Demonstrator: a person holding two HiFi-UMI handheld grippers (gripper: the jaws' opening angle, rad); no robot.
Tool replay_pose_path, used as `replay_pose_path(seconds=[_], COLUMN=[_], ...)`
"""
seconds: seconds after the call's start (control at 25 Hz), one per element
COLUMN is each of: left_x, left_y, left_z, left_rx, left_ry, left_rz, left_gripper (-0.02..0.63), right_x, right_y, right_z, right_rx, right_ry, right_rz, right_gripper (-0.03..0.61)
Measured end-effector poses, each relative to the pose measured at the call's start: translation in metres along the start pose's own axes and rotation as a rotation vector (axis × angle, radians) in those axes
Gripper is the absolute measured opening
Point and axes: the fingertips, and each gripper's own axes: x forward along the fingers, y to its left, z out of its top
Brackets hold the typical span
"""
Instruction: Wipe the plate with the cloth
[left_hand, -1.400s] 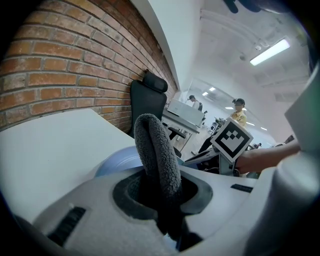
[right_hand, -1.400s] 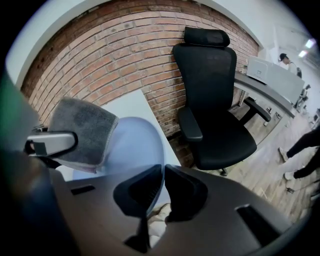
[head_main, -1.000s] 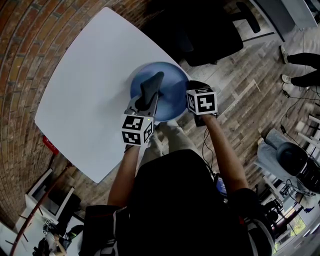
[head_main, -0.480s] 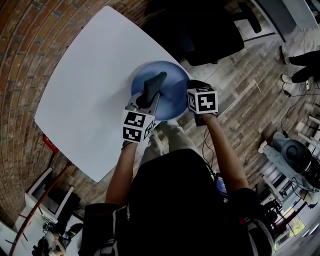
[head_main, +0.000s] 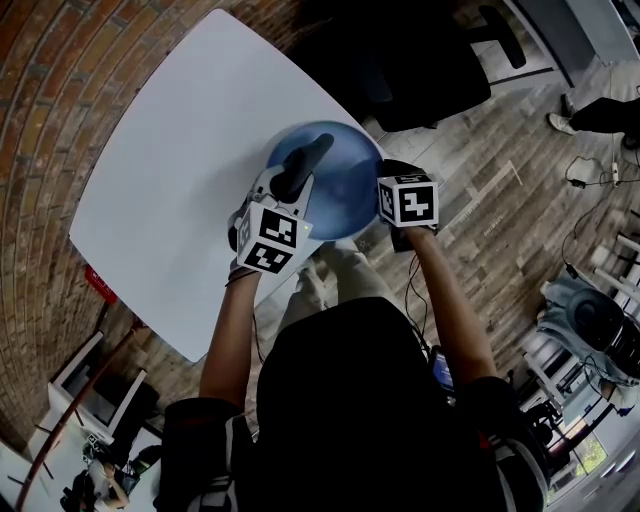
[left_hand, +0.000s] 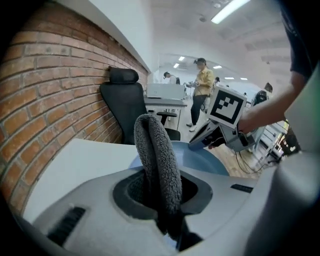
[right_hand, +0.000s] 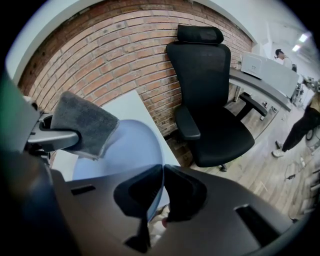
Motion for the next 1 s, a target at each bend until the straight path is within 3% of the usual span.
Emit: replay_pose_path(seconds=[0.52,1.0], left_x=[0.016,0.029], left_y=[0.019,0.01], left_z=[-0.01,-0.041], left_rx=[0.336,0.433], left_ry=[0.161,0.259], left_rz=[0.05,0.009], left_gripper=[0.061,0.061], right_x=[0.0,0.001], right_y=[-0.001,-0.003], right_z=[0.0,0.001], right_rx=[-0.001,-0.008], right_ry=[0.005,0.0], right_rz=[0.004,0.011], right_gripper=[0.034,0.034])
